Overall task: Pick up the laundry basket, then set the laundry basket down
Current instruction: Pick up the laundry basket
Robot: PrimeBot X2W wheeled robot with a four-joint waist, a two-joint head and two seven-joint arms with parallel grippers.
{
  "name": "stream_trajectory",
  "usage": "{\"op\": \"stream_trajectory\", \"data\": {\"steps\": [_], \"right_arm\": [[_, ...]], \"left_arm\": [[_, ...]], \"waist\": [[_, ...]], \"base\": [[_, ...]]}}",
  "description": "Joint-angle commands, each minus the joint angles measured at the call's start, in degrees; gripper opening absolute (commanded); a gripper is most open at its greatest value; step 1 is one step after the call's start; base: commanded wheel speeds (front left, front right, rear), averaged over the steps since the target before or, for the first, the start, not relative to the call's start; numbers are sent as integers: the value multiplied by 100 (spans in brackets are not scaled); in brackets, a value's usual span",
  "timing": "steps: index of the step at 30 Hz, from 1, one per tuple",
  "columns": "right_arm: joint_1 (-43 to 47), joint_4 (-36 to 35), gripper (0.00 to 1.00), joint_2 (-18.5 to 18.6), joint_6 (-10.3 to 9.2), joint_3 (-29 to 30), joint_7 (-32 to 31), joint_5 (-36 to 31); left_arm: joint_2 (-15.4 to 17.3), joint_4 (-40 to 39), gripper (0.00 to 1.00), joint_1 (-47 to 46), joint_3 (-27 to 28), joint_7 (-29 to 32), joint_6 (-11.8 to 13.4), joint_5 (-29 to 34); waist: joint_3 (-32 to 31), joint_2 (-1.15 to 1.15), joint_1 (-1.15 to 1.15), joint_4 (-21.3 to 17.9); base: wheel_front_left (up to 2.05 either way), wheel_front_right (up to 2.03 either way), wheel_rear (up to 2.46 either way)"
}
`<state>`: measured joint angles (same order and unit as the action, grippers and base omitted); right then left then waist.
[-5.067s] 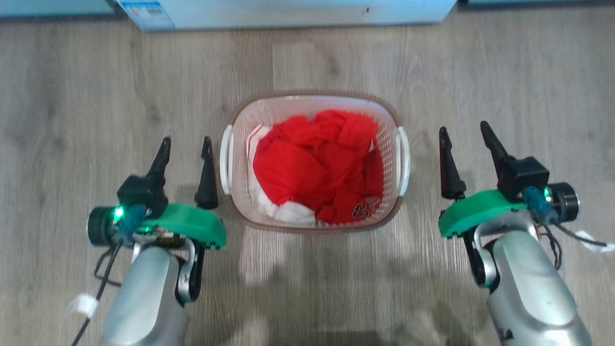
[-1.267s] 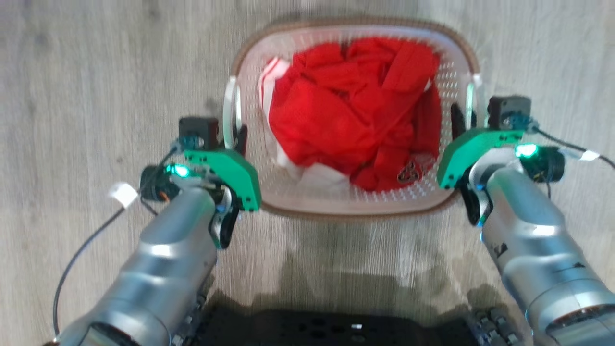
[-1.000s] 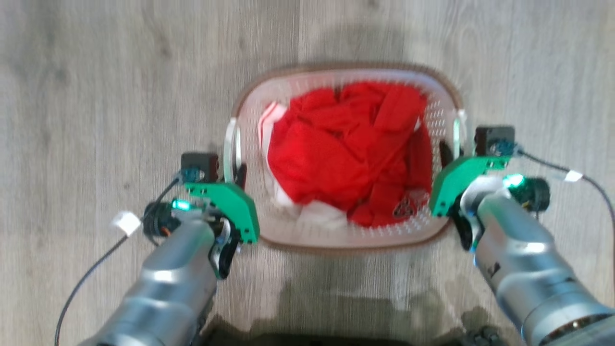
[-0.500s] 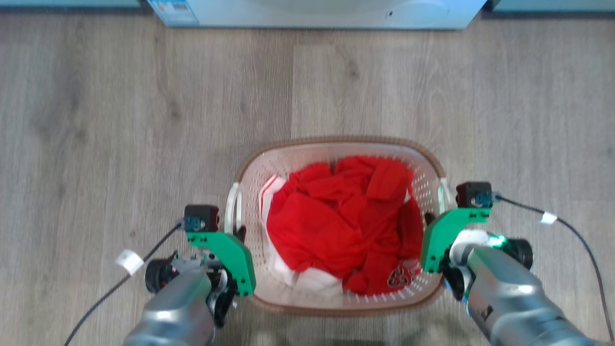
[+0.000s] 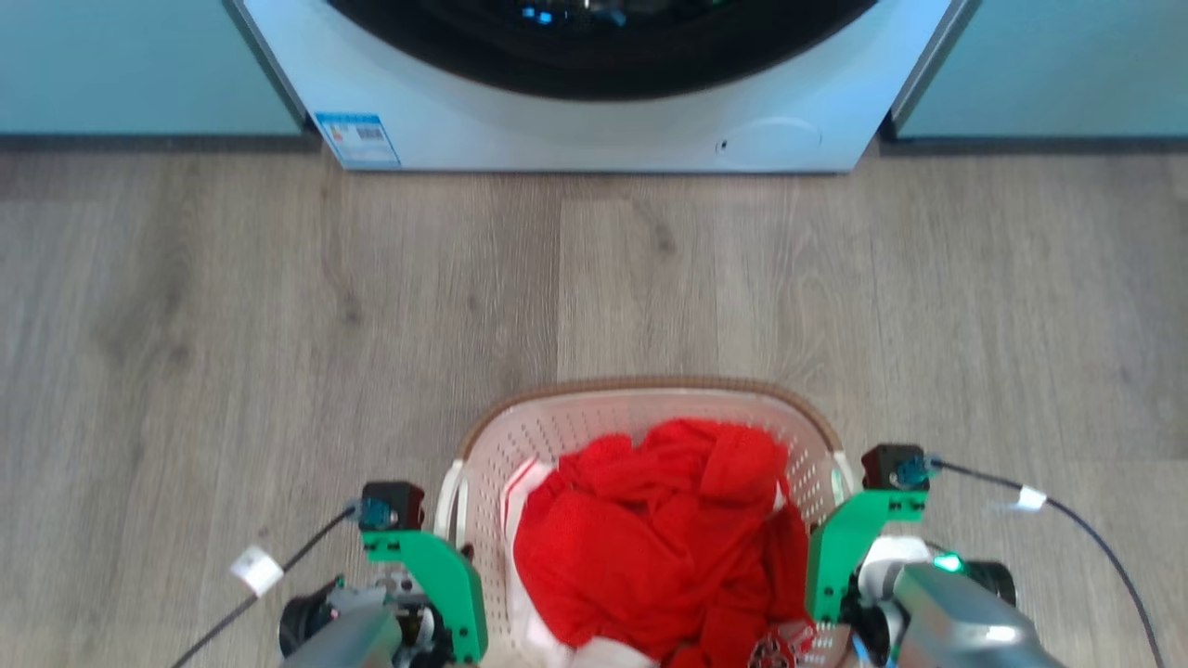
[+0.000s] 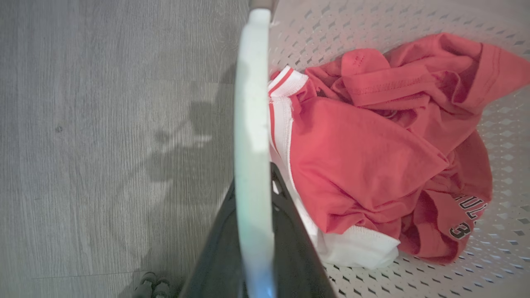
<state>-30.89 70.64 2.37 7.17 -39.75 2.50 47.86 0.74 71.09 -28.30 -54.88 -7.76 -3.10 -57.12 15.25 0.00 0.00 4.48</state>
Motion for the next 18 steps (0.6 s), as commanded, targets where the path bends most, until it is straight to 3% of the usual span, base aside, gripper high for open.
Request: {"op": "stream_trajectory", "data": {"steps": [1, 18], "right_arm": [[162, -10, 0, 51, 32, -169, 10, 81], [520, 13, 0, 51, 32, -889, 24, 759]], "left_arm": [[214, 84, 0, -29, 111, -30, -2, -63], [214, 241, 0, 402, -82, -212, -57, -165]], "waist": [[-197, 0, 0, -1], [-983, 0, 0, -57]], "base": [[0, 0, 0], [0, 0, 0]]}}
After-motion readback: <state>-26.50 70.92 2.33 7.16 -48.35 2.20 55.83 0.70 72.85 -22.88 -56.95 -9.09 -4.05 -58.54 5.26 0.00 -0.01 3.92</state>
